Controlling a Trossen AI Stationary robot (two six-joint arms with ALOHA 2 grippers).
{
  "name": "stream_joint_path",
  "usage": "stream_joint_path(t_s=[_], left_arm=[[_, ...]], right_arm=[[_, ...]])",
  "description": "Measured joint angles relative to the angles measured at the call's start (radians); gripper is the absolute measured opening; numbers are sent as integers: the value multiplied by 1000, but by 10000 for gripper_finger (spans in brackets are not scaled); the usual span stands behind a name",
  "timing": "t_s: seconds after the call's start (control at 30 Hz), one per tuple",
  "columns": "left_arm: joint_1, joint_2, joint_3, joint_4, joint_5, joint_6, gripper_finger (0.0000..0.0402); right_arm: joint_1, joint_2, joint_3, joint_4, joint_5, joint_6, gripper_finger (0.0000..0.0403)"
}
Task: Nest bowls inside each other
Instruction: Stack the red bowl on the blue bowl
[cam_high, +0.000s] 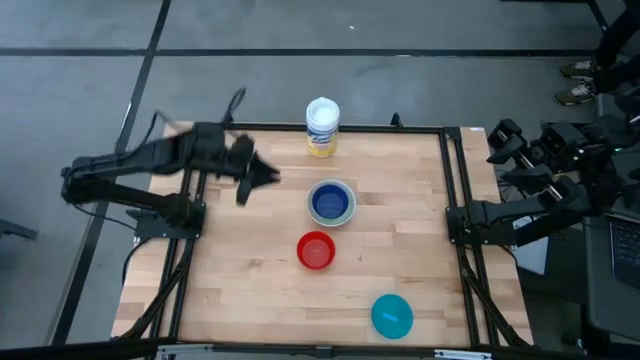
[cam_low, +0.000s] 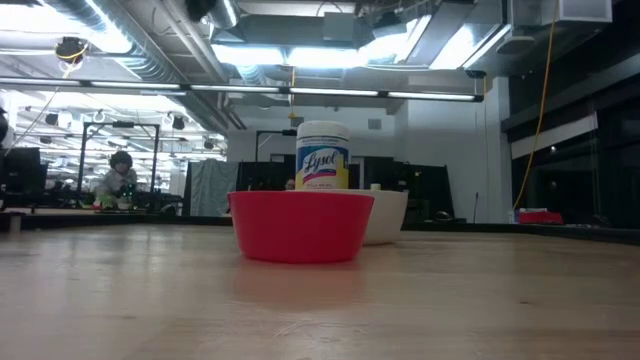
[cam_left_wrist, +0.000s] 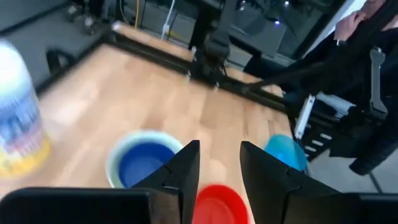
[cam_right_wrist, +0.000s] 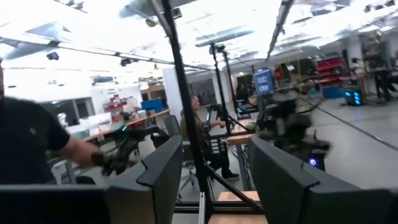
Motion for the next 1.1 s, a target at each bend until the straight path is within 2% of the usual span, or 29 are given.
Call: stream_joint_path(t_s=[0.17, 0.27, 0.37, 0.57, 0.8, 0.93, 1.1], left_arm=[[-289, -22, -127, -24, -240, -199, 103], [-438, 44, -128, -24, -380, -270, 95], [-522, 137, -107, -28, -467, -346, 82], [-531, 384, 30, -62, -419, -485, 71], [-437, 677, 289, -372, -307, -555, 68], [-389, 779, 401, -476, -288, -601, 63], [-322, 830, 451, -511, -220, -729, 65]], right_arm=[[0, 30, 0, -1, 56, 46, 185], [0, 58, 0, -4, 58, 80, 185], [0, 68, 0, -5, 58, 89, 185], [0, 70, 0, -17, 46, 66, 185], [0, 66, 0, -89, -51, 58, 185], [0, 65, 0, -98, -121, 43, 185], [0, 65, 0, -98, -196, 37, 185]])
